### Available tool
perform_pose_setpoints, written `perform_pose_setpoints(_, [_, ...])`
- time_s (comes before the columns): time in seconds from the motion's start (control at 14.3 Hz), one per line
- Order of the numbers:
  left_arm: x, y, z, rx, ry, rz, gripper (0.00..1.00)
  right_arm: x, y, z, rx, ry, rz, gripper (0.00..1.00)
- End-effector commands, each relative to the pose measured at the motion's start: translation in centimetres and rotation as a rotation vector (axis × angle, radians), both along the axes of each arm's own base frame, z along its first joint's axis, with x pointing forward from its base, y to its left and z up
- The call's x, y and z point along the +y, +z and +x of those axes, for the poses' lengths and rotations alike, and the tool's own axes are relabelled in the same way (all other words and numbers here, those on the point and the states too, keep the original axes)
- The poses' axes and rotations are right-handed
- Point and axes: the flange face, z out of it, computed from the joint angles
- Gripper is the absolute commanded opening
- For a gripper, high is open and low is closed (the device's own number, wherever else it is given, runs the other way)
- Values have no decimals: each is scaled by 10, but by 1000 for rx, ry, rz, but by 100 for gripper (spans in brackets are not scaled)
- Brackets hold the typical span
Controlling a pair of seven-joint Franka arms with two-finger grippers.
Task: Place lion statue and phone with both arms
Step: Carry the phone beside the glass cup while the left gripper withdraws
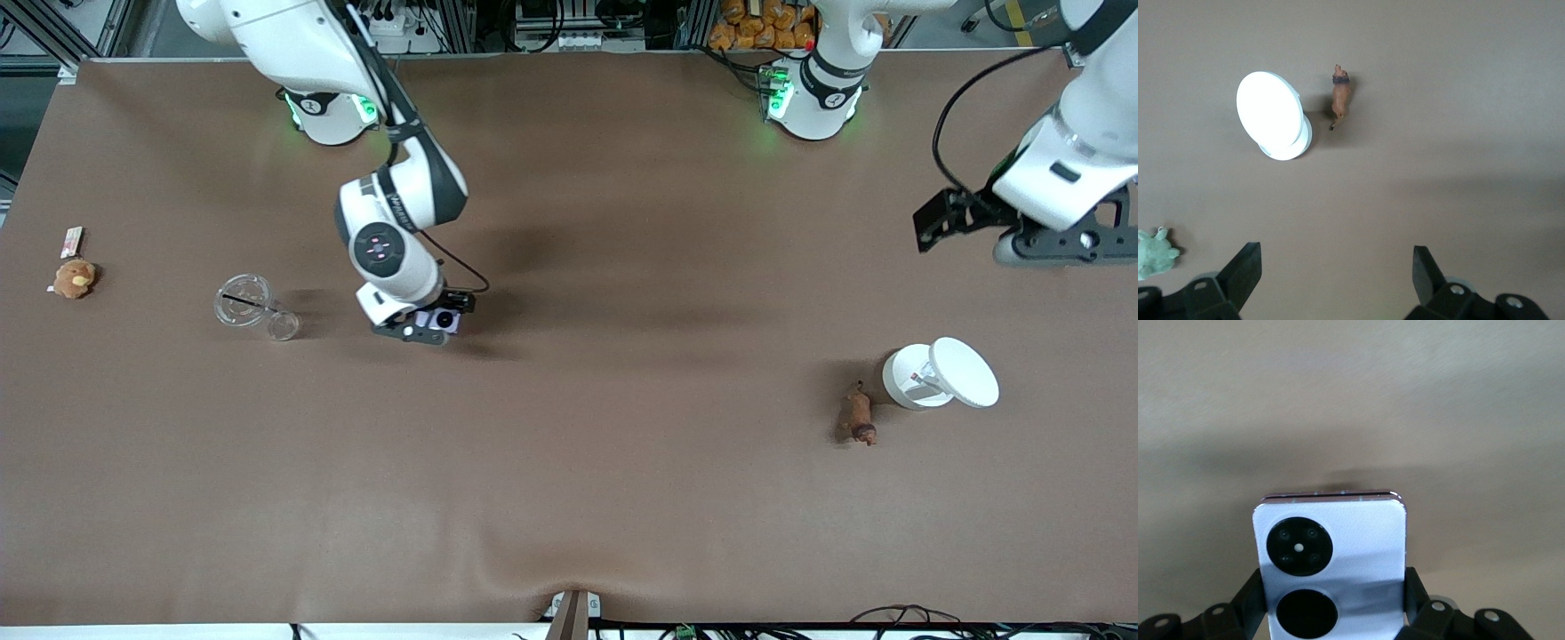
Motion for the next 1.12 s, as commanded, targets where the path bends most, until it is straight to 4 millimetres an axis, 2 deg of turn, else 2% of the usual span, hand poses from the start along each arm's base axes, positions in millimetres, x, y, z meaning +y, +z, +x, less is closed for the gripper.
perform_pose_setpoints(0.0, [6, 5, -10, 27, -30, -17, 100, -52, 3, -5, 9, 38, 17, 0])
perform_pose_setpoints(0.21, [4, 3, -15, 70, -32, -27, 100, -94, 1, 3, 19, 64, 35, 0])
perform_pose_setpoints(0.35, [6, 5, -20, 101, -34, -21, 100, -108, -3, 6, 23, 73, 40, 0])
perform_pose_setpoints(0.56, [19, 13, -25, 130, -51, -21, 100, -145, -10, 10, 24, 100, 53, 0])
perform_pose_setpoints(0.7, [27, 15, -26, 131, -37, -21, 100, -153, -21, 6, -14, 112, 50, 0])
perform_pose_setpoints(0.91, [26, 22, -25, 117, -30, -24, 100, -152, -28, 4, -20, 114, 45, 0])
perform_pose_setpoints(0.98, [25, 21, -26, 119, -30, -25, 100, -152, -30, 4, -17, 110, 45, 30])
perform_pose_setpoints(1.05, [25, 22, -27, 124, -30, -27, 100, -152, -35, 4, -11, 100, 42, 99])
